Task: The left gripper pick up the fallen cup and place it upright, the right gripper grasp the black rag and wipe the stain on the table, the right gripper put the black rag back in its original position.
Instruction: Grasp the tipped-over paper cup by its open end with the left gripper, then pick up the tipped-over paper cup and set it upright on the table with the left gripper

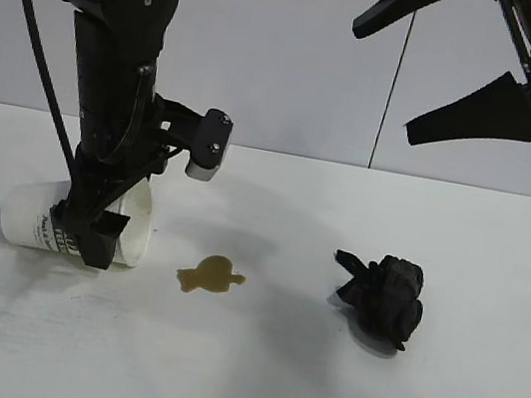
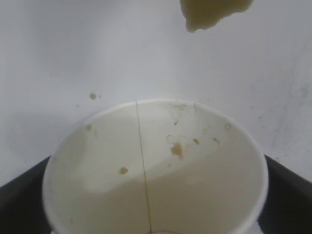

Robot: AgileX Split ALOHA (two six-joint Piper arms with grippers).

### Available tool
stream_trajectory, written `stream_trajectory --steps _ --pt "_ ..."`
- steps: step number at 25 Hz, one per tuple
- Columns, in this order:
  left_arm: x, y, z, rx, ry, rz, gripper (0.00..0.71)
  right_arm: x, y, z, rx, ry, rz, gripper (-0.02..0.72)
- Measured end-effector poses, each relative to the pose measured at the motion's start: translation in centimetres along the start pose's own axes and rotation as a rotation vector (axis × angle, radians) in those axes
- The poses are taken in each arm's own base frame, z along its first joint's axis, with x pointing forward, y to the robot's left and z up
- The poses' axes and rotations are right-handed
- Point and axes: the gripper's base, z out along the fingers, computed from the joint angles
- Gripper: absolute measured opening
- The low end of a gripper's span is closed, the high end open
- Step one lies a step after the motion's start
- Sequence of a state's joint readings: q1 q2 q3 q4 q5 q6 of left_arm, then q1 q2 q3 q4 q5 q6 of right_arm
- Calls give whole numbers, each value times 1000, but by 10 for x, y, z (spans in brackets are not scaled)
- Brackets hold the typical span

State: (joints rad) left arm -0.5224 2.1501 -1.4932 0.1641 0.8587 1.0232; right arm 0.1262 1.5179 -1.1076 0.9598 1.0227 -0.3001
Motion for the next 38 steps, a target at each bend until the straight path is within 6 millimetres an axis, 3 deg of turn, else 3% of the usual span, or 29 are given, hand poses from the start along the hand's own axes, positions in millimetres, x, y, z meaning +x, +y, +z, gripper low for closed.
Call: stream_trajectory --steps 4,11,14,18,23,27,33,38 --pt "0 0 0 0 0 -11 589 0 0 0 0 0 0 544" --pt "-1 2 -3 -24 -15 -44 578 0 0 0 1 0 0 544" --pt "-3 9 -18 -103 -65 -103 576 0 0 0 1 0 0 544" --pt "2 22 -58 -230 -207 -241 576 0 0 0 1 0 0 544" --pt "41 37 -98 -238 -425 -552 576 0 0 0 2 0 -1 544" --pt "80 40 -113 -211 -588 -721 576 0 -1 0 7 2 -4 544" --pt "120 24 -107 -217 -820 -811 576 1 -2 0 25 8 -16 544" --pt "134 5 -88 -280 -982 -785 576 1 -2 0 27 8 -17 544"
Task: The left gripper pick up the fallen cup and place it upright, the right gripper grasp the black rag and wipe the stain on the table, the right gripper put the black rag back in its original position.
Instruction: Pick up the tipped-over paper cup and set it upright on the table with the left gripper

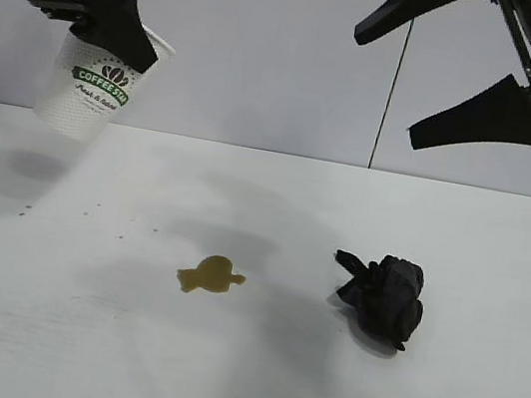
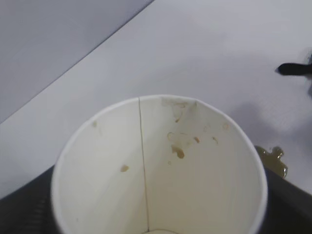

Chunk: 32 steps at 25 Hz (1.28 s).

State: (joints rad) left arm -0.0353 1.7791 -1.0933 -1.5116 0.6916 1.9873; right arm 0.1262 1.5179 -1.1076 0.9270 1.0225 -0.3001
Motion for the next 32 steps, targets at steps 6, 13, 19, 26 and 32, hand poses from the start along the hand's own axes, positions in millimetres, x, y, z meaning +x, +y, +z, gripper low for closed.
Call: stream_trajectory --steps 6,13,19,26,32 --pt "34 -13 3 7 -1 127 576 0 0 0 0 0 0 544" --pt "62 -12 20 41 53 111 576 0 0 0 1 0 -1 544" --pt "71 -1 14 48 28 113 575 0 0 0 3 0 -1 544" --pt "82 16 -1 67 -52 44 575 -2 -1 0 9 -19 -2 544" --pt "83 17 -3 69 -60 41 573 -2 -1 0 11 -25 -2 544"
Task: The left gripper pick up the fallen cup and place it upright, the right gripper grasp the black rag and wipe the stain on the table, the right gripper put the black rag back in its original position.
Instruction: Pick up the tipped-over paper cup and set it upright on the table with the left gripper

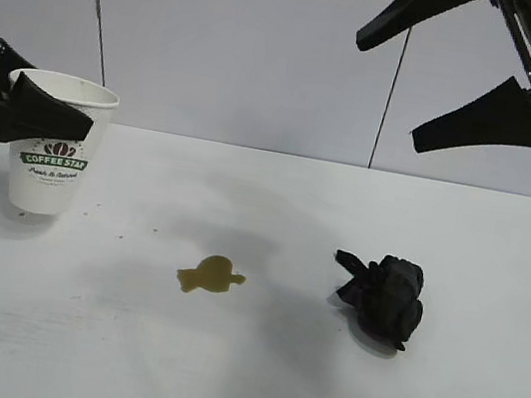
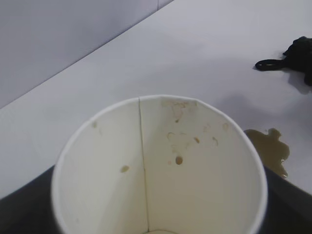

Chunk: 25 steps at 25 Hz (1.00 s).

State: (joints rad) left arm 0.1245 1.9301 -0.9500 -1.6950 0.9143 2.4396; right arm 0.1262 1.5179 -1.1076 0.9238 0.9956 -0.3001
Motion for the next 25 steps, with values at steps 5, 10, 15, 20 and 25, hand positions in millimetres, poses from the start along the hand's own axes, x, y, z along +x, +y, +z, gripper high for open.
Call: stream_trajectory --steps 5,10,15,20,25 --pt "5 -2 4 36 -21 -19 573 0 0 0 0 -1 0 544" --pt "22 -3 12 68 -7 -65 573 0 0 0 1 -4 -2 544" --pt "22 -3 13 70 -7 -68 573 -2 -1 0 6 -19 -4 544" --pt "24 -2 13 52 16 -67 573 -2 -1 0 7 -22 -4 544" --pt "25 -2 13 50 19 -28 573 -2 -1 0 7 -22 -4 544"
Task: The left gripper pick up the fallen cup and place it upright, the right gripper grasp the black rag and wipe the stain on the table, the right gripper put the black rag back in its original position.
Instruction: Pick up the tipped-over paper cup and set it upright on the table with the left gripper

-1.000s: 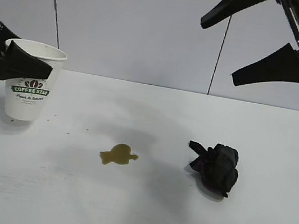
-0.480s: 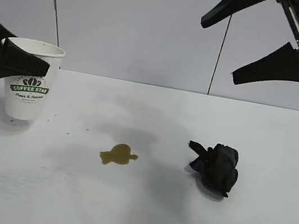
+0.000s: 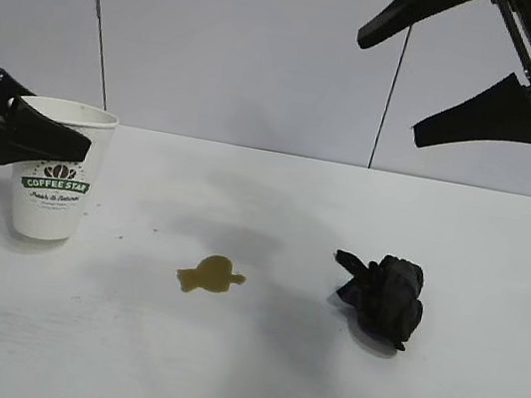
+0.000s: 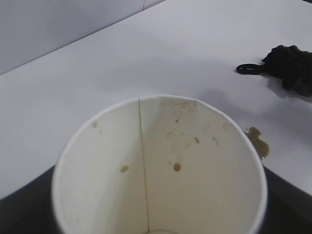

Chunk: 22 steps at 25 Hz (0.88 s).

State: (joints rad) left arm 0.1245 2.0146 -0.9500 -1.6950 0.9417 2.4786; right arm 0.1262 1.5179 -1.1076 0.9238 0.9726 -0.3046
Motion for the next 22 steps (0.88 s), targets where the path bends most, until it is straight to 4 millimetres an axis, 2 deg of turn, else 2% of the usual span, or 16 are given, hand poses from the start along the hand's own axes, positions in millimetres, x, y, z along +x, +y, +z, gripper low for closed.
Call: stream_trajectory --steps 6,16,22 --pt "0 0 0 1 -1 82 573 0 0 0 0 -1 0 544" --pt "0 0 0 1 -1 89 575 -1 0 0 2 -6 0 544" --pt "0 0 0 0 -1 74 626 -2 -1 0 9 -27 0 544"
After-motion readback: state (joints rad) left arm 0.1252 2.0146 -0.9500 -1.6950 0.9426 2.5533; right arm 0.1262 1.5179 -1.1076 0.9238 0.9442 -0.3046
